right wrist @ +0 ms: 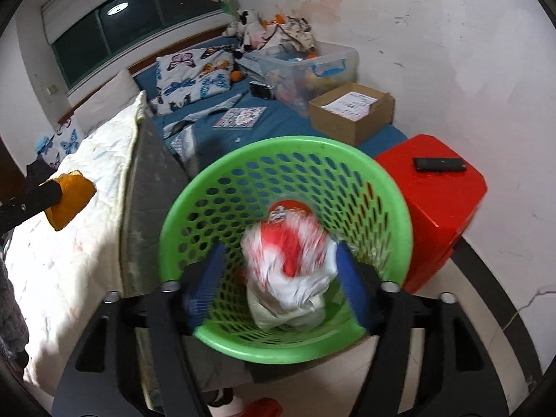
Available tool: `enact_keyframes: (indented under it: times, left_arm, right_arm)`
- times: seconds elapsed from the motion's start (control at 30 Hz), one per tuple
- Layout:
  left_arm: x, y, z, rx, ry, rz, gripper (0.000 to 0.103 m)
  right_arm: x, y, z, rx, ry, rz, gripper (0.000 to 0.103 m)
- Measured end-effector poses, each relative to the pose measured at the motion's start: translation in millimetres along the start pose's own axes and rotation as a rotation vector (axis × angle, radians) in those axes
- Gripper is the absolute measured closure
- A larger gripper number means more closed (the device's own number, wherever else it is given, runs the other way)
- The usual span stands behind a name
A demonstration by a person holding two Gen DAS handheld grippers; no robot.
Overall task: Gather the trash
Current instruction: 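Open both tools to drop the paper ball and bread crust into the basket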
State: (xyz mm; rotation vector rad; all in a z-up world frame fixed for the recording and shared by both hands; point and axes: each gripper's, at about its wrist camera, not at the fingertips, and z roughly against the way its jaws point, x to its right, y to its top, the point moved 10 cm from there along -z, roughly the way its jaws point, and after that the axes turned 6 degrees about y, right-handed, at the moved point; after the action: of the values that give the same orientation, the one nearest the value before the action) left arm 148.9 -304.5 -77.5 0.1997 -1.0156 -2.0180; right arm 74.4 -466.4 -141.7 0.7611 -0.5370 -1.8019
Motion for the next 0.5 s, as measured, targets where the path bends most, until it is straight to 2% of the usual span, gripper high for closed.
enact_keyframes:
  times: [0.3, 0.37, 0.5]
  left_arm:
    - [35.1, 1.3, -39.0, -0.070, -0.026, -0.048, 0.069]
    - [37.6, 0.1, -43.2, -0.078, -0.022, -0.052, 0.067]
    - [36.8, -2.1, -48.5, -0.086, -0.023, -0.044, 0.056]
  right_arm:
    - [21.0, -5.7, 15.2, 0.020, -0.002, -0.039, 0.029]
    - [21.5, -5.9, 17.9, 0.022, 0.001, -0.043, 0.028]
    - [19.3, -9.8, 22.5, 0.025, 0.014, -0.047, 0.027]
